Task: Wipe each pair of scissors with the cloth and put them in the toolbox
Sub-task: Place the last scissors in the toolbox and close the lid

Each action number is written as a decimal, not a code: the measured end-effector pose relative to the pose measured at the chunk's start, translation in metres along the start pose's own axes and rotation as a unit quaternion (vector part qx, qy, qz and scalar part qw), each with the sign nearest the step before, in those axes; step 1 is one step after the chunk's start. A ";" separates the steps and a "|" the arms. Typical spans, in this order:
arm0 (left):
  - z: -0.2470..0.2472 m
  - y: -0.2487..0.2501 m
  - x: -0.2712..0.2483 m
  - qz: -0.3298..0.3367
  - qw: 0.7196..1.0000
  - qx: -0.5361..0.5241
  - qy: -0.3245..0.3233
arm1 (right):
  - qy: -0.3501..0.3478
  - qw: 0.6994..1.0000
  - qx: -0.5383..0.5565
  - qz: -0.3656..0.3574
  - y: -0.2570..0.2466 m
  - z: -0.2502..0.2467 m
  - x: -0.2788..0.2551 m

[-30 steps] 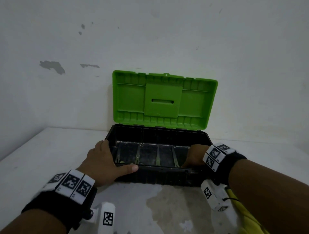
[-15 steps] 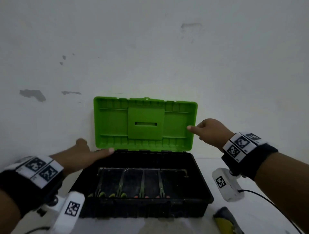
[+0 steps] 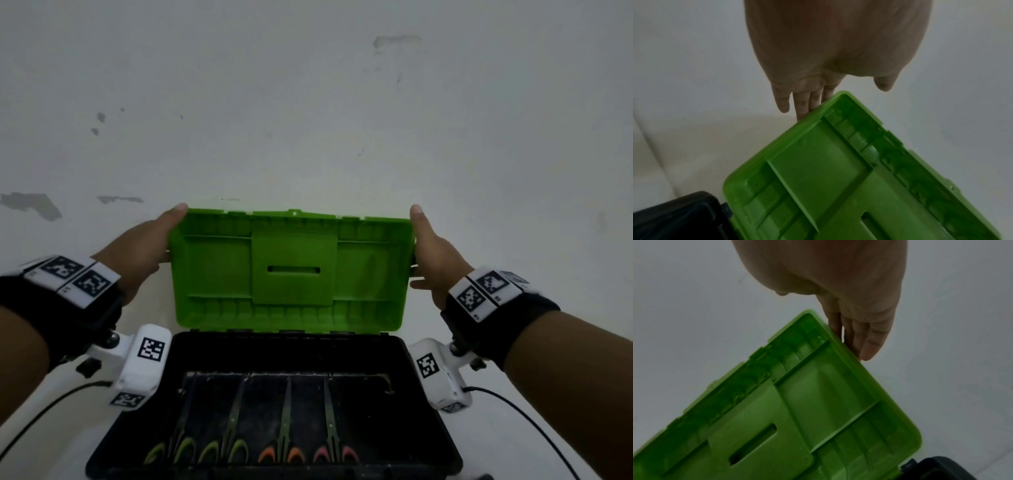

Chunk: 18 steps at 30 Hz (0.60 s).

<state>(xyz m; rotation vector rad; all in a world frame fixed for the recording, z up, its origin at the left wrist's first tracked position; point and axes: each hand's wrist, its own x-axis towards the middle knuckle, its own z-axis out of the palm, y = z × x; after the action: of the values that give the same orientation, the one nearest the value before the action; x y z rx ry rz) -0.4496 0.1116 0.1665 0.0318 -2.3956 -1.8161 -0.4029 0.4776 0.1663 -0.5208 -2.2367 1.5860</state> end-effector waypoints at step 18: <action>-0.037 -0.056 -0.163 0.126 0.980 0.153 0.006 | -0.089 0.984 -0.073 -0.136 0.087 -0.056 -0.142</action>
<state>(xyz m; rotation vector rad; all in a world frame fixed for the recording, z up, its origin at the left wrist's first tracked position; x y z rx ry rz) -0.2875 0.0771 0.1072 -0.2188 -2.5117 -1.3263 -0.2441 0.4808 0.0916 -0.1043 -2.4448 1.3834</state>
